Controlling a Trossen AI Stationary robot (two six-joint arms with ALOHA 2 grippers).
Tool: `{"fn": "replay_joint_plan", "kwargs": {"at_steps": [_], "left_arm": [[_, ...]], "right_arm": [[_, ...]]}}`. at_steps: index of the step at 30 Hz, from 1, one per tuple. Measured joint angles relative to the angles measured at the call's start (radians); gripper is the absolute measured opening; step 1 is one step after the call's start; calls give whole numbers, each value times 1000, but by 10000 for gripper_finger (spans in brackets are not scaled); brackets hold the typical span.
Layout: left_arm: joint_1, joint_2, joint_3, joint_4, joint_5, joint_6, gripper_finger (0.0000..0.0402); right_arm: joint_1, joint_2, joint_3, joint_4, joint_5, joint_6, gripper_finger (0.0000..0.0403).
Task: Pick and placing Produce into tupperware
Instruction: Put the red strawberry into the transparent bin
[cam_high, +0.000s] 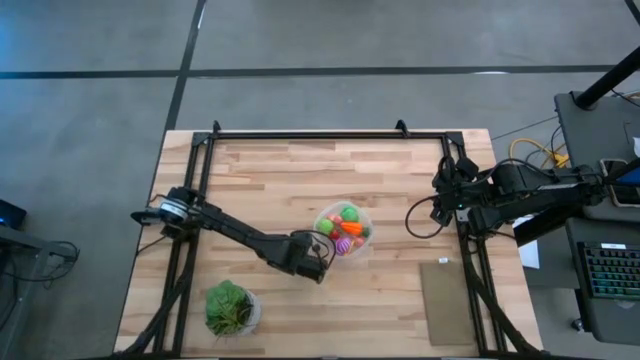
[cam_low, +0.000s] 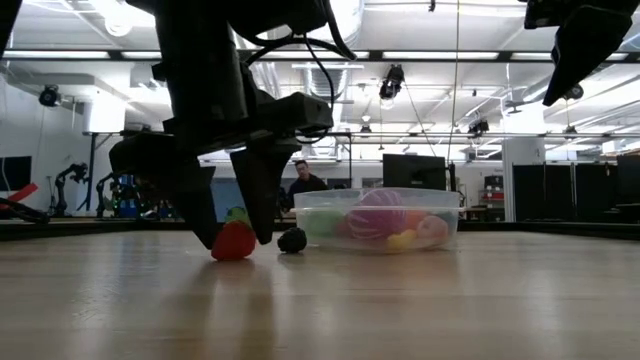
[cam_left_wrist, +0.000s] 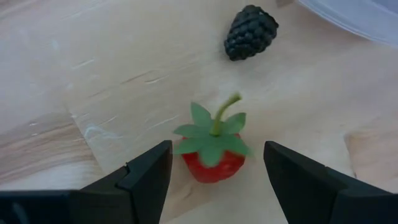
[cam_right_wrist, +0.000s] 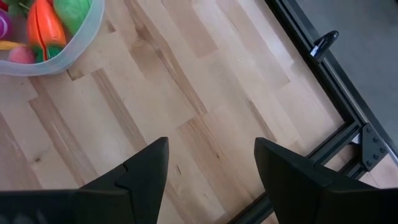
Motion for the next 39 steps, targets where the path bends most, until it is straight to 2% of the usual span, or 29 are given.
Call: {"fn": "replay_joint_plan", "kwargs": {"at_steps": [5, 13, 21, 33, 39], "left_arm": [[0, 0, -2, 0, 2, 1, 232], [1, 1, -2, 0, 4, 2, 174], [2, 1, -2, 0, 4, 2, 136], [6, -6, 30, -1, 25, 1, 128], [33, -43, 135, -10, -48, 103, 127]], "right_arm": [[0, 0, 0, 1, 0, 1, 231], [0, 0, 0, 2, 0, 2, 231], [0, 0, 0, 2, 0, 2, 231], [0, 0, 0, 2, -2, 1, 231], [0, 0, 0, 2, -3, 1, 231]]}}
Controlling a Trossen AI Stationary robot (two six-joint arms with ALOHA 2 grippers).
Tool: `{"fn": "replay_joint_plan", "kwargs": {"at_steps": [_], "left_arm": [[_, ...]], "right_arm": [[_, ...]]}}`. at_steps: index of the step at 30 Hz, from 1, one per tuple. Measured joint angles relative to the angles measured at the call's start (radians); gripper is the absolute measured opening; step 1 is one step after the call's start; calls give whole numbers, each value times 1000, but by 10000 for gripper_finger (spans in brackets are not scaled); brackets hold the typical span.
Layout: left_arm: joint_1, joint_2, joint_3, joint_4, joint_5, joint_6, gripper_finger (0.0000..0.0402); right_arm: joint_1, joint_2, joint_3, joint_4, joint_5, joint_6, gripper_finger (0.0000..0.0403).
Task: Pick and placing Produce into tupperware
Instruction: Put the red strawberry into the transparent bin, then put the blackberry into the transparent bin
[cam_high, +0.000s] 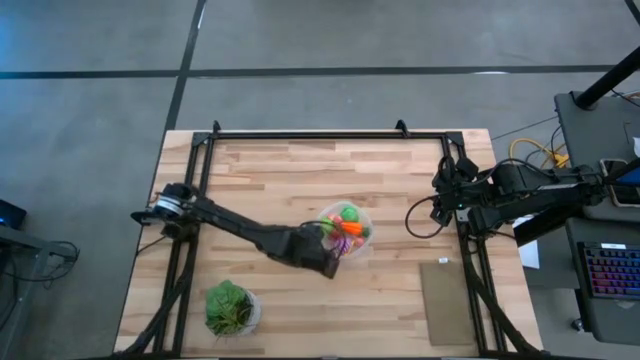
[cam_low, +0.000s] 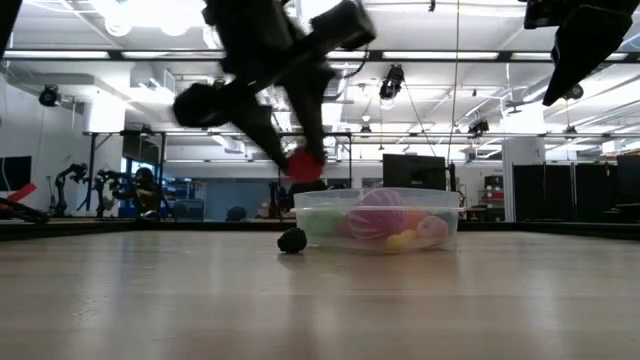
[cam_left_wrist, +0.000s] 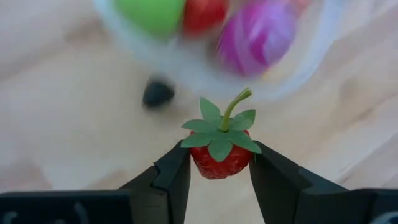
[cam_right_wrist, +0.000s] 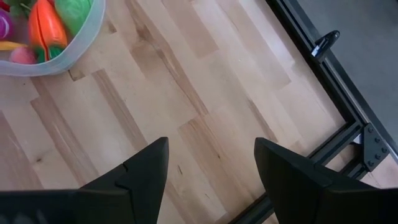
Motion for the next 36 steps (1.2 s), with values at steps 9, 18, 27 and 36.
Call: {"fn": "replay_joint_plan", "kwargs": {"at_steps": [9, 18, 27, 36], "left_arm": [[138, -7, 111, 7, -113, 231, 127], [235, -1, 87, 61, -15, 321, 127], [237, -1, 67, 196, 19, 352, 144], [234, -1, 66, 201, 67, 364, 239]], "right_arm": [[0, 1, 0, 0, 0, -1, 231], [0, 1, 0, 0, 0, 0, 231], [0, 1, 0, 3, 16, 0, 231], [0, 1, 0, 8, 18, 0, 231]]}}
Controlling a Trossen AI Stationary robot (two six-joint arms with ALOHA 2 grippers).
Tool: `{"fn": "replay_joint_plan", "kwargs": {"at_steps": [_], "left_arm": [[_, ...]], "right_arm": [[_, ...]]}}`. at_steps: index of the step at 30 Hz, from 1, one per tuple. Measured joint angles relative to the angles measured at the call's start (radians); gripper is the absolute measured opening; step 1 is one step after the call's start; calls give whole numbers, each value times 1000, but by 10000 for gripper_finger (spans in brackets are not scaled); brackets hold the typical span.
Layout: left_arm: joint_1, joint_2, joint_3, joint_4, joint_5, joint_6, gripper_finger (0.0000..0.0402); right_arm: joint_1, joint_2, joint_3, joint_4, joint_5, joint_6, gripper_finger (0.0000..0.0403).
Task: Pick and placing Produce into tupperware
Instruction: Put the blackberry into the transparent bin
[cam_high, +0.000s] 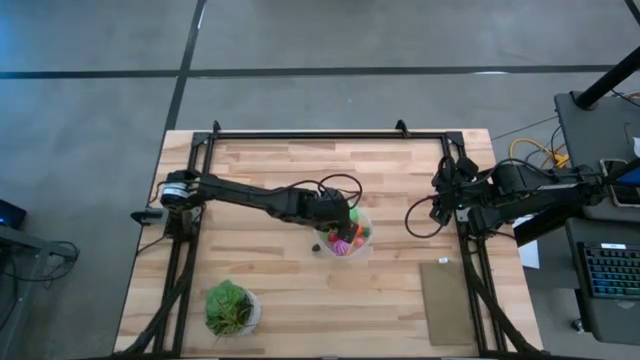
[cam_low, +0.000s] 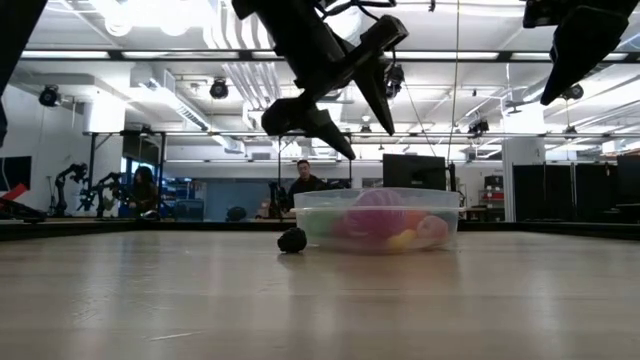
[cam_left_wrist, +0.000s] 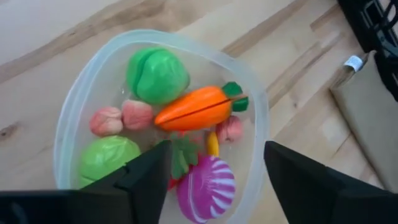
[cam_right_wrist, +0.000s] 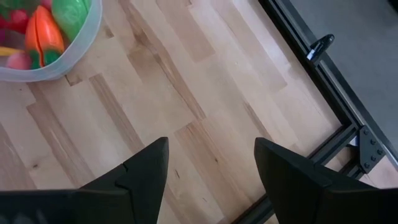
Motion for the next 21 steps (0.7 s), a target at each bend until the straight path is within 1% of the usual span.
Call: {"fn": "replay_joint_plan", "kwargs": {"at_steps": [4, 7, 10, 11, 14, 17, 18, 21], "left_arm": [[-19, -1, 0, -11, 6, 2, 256], [-65, -16, 11, -99, -15, 2, 257], [-150, -23, 21, -243, -102, 1, 249], [-182, -22, 21, -269, -139, 0, 245], [-277, -21, 16, -269, -250, -1, 233], [-334, -12, 2, -262, -353, -1, 225], [-341, -4, -6, -269, -365, -5, 224], [-339, 9, -41, -268, -357, -53, 223]], "right_arm": [[0, 0, 0, 0, 0, 0, 231], [0, 0, 0, 0, 0, 0, 231], [0, 0, 0, 0, 0, 0, 231], [0, 0, 0, 0, 0, 0, 231], [0, 0, 0, 0, 0, -1, 231], [0, 0, 0, 1, 0, -7, 231], [0, 0, 0, 2, 0, -7, 231], [0, 0, 0, 4, 0, -9, 231]]}}
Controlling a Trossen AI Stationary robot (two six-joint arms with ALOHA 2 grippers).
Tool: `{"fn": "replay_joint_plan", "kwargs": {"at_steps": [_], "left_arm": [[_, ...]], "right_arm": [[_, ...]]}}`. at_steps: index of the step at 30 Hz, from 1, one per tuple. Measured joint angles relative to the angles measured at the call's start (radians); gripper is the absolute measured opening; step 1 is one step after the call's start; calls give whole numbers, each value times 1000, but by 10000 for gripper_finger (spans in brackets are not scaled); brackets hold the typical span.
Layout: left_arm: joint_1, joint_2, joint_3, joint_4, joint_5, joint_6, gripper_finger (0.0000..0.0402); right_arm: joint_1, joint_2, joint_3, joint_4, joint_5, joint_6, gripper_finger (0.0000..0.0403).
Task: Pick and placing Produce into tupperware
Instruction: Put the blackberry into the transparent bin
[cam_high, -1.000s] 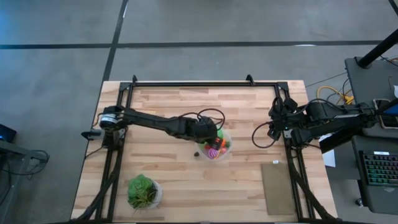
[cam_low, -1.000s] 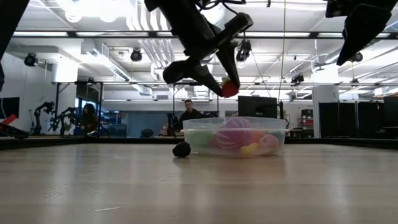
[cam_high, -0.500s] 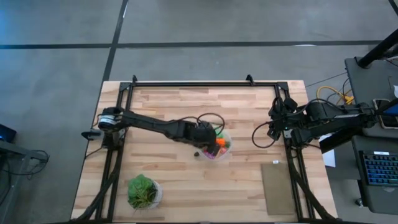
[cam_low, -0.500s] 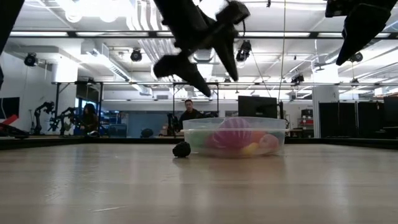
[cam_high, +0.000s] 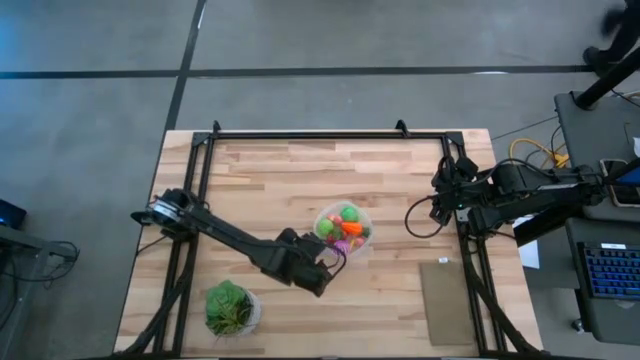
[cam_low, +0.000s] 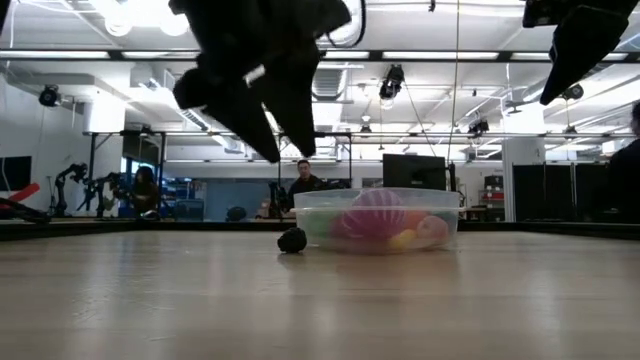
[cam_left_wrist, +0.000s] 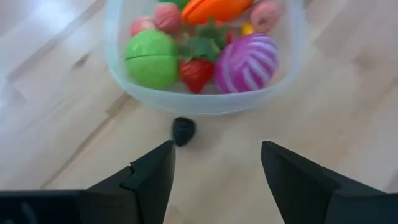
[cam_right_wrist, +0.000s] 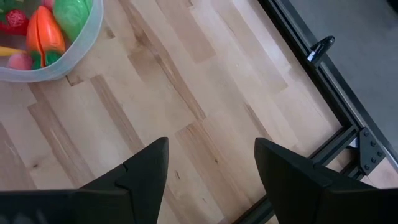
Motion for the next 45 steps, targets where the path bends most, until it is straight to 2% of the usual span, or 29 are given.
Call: {"fn": "replay_joint_plan", "kwargs": {"at_steps": [5, 11, 14, 21, 24, 29, 39, 45], "left_arm": [[12, 4, -75, 28, 11, -2, 223], [28, 1, -169, 153, 53, -1, 223], [46, -1, -199, 181, 101, -6, 223], [135, -15, -217, 207, 232, -24, 223], [163, -25, -218, 248, 252, 29, 223], [210, -25, -219, 274, 368, 51, 223], [257, -25, -220, 263, 431, 103, 223], [270, -26, -202, 144, 438, 33, 223]], "right_arm": [[0, 0, 0, -1, 0, -2, 231], [0, 0, 0, -1, -1, -2, 231], [0, 0, 0, -2, -2, -2, 231], [0, 0, 0, -2, -4, -9, 231], [0, 0, 0, -2, -7, -4, 231], [0, 0, 0, -2, -8, 4, 231], [0, 0, 0, -1, -24, 10, 231], [0, 0, 0, -1, -61, 25, 231]]}}
